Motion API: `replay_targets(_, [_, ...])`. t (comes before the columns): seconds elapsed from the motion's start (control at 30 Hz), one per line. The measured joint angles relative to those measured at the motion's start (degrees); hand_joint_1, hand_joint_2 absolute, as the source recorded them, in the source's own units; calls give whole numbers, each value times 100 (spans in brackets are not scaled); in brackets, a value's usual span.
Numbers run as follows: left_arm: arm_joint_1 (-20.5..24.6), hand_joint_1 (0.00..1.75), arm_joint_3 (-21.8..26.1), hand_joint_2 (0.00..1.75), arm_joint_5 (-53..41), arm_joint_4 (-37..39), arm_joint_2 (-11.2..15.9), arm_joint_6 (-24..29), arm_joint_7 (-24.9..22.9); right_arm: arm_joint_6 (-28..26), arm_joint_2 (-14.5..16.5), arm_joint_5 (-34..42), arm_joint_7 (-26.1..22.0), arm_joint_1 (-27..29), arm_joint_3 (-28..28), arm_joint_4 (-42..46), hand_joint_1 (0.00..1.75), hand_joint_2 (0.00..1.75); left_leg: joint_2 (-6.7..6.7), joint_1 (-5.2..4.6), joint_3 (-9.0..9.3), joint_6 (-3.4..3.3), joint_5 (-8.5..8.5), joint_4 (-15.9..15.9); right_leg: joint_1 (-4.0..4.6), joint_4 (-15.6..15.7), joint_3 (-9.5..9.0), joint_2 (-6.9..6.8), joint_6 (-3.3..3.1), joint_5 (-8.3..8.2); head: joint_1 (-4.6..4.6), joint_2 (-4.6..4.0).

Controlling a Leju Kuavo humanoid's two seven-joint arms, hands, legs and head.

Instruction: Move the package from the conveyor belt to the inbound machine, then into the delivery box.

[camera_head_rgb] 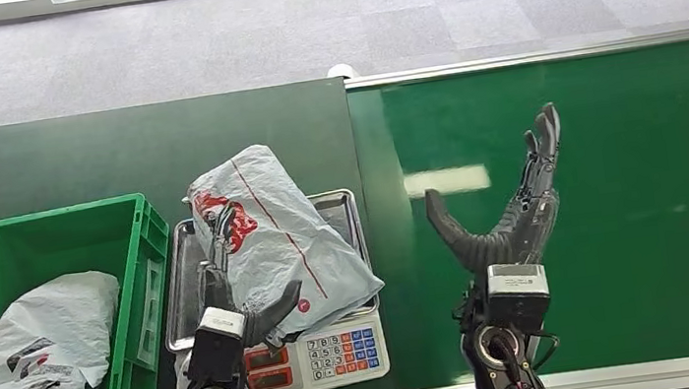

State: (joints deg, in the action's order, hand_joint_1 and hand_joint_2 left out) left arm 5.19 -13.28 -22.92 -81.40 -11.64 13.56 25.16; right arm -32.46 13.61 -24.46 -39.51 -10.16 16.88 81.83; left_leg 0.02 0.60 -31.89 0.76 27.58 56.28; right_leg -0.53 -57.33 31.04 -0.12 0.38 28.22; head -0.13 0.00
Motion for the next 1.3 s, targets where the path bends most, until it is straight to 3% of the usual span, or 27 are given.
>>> replay_targets(0.17, [244,0,-178,175,-320,310,-13,-224,-213,-346,-115,-122,-46,332,188,507,0,175,1,2,2,0,0,0,2,-1,-2,1,-1,0,-1,0])
replay_targets(0.37, [575,0,-349,175,-631,837,-15,-479,-446,-52,-145,-71,-46,463,290,632,0,175,1,1,2,0,0,-1,1,-1,-3,1,-1,0,1,0])
replay_targets(0.53, [875,0,-457,175,-1291,1345,-28,-248,-848,186,-144,-68,-46,521,288,634,0,175,0,1,3,0,-1,0,1,-1,-5,0,0,-1,0,0])
replay_targets(0.63, [1058,0,-539,175,-1881,1669,-41,26,-1245,286,-142,-86,-46,544,282,635,0,175,-1,1,3,0,-1,0,1,-1,-5,0,0,-1,0,0])
replay_targets(0.73, [1245,3,-592,175,-2549,1996,-64,227,-1942,347,-131,-116,-46,584,268,651,0,175,0,1,3,0,-1,0,1,-1,-5,1,0,-1,0,0])
replay_targets(0.87, [1476,165,-571,175,-3094,2397,-114,210,-2477,422,-99,-151,-22,633,235,667,0,175,0,1,6,0,-1,0,1,-1,-10,0,0,-1,-1,0])
replay_targets(1.0, [1594,175,-500,175,-3293,2617,-158,105,-2550,490,-59,-159,28,689,196,695,0,175,0,1,16,0,-1,-1,1,-1,-20,0,0,-1,0,0])
replay_targets(1.3, [1642,175,-270,175,-3389,2721,-214,20,-2418,598,-15,-144,45,800,99,758,0,175,0,1,33,1,-2,-1,1,-1,-38,1,-1,-2,-1,0])
